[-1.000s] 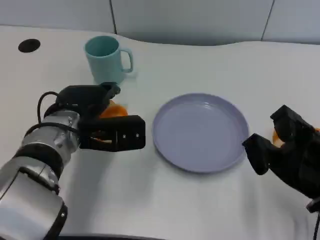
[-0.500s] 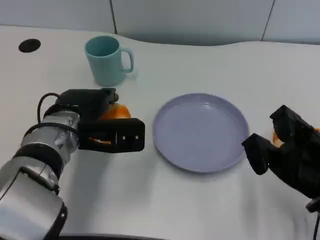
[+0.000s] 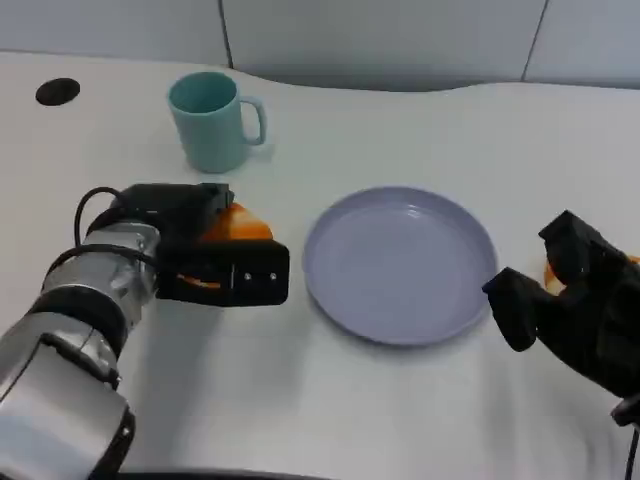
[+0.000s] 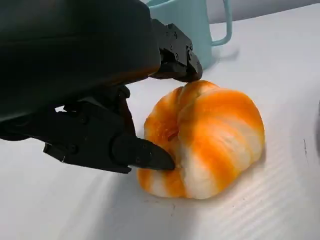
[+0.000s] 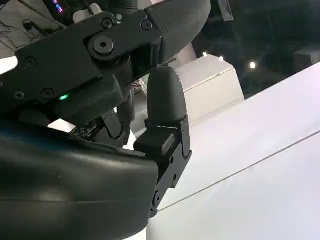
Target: Grasp the bread from the table and place it into the plate.
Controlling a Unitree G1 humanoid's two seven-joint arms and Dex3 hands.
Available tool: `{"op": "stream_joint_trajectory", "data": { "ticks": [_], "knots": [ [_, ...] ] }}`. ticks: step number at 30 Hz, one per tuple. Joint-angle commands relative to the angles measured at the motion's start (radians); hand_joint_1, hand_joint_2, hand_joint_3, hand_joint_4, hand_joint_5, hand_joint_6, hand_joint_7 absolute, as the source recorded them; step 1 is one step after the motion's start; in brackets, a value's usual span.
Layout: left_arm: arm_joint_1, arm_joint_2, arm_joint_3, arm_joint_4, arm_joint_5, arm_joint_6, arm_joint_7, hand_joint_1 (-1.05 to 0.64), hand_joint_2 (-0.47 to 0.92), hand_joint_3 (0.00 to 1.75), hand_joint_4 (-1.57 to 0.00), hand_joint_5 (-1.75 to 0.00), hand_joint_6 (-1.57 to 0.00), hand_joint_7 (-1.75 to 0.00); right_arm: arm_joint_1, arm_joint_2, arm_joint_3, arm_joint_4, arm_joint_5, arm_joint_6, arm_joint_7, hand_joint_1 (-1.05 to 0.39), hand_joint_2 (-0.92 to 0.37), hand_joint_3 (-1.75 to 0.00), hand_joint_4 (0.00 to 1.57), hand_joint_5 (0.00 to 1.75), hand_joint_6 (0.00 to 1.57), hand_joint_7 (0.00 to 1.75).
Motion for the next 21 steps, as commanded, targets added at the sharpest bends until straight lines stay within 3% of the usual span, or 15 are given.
{"op": "stream_joint_trajectory", "data": {
  "ticks": [1, 5, 8, 10, 12, 15, 21],
  "knots": [
    [0.000, 0.007, -0.032, 0.006, 0.027, 0.008, 0.032, -0.13, 0.87, 0.00, -0.90, -1.09, -1.16, -0.08, 0.000, -0.009, -0.012, 0.002, 0.015, 0.002, 0.010, -0.40, -0.85, 0.00, 0.87, 1.75, 0.66, 1.75],
    [0.002, 0.007, -0.021, 0.006, 0.016, -0.001, 0.026, -0.02, 0.90, 0.00, -0.86, -1.09, -1.22, -0.08, 0.003, -0.008, -0.012, -0.003, 0.011, 0.001, -0.003, -0.40, -0.84, 0.00, 0.88, 1.75, 0.69, 1.71],
    [0.002, 0.007, -0.016, 0.006, 0.012, -0.002, 0.020, 0.02, 0.90, 0.00, -0.90, -0.89, -1.13, -0.01, 0.001, -0.011, -0.011, -0.001, 0.013, 0.005, 0.002, -0.40, -0.84, 0.00, 0.88, 1.75, 0.69, 1.72],
    [0.002, 0.006, -0.014, 0.006, 0.012, -0.001, 0.019, 0.04, 0.89, 0.00, -0.86, -1.02, -1.16, -0.02, 0.000, -0.010, -0.010, 0.000, 0.009, -0.002, 0.003, -0.41, -0.85, -0.01, 0.88, 1.75, 0.69, 1.73],
    [0.003, 0.006, -0.010, 0.006, 0.011, -0.001, 0.017, 0.04, 0.91, 0.00, -0.85, -0.90, -1.10, -0.01, 0.001, -0.008, -0.010, -0.001, 0.006, -0.006, 0.000, -0.41, -0.85, 0.00, 0.88, 1.75, 0.68, 1.74],
    [0.003, 0.005, -0.007, 0.006, 0.011, -0.001, 0.017, 0.03, 0.92, 0.01, -1.00, -0.49, -1.07, 0.00, 0.001, -0.007, -0.010, -0.003, 0.005, -0.008, -0.002, -0.41, -0.85, 0.00, 0.89, 1.75, 0.67, 1.75],
    [0.005, 0.004, 0.017, 0.005, -0.016, -0.009, -0.001, 0.05, 0.92, 0.03, -1.13, -0.22, -1.11, -0.02, 0.003, -0.009, -0.009, -0.007, 0.003, -0.004, -0.007, -0.40, -0.85, 0.00, 0.88, 1.75, 0.66, 1.75]
  ]
}}
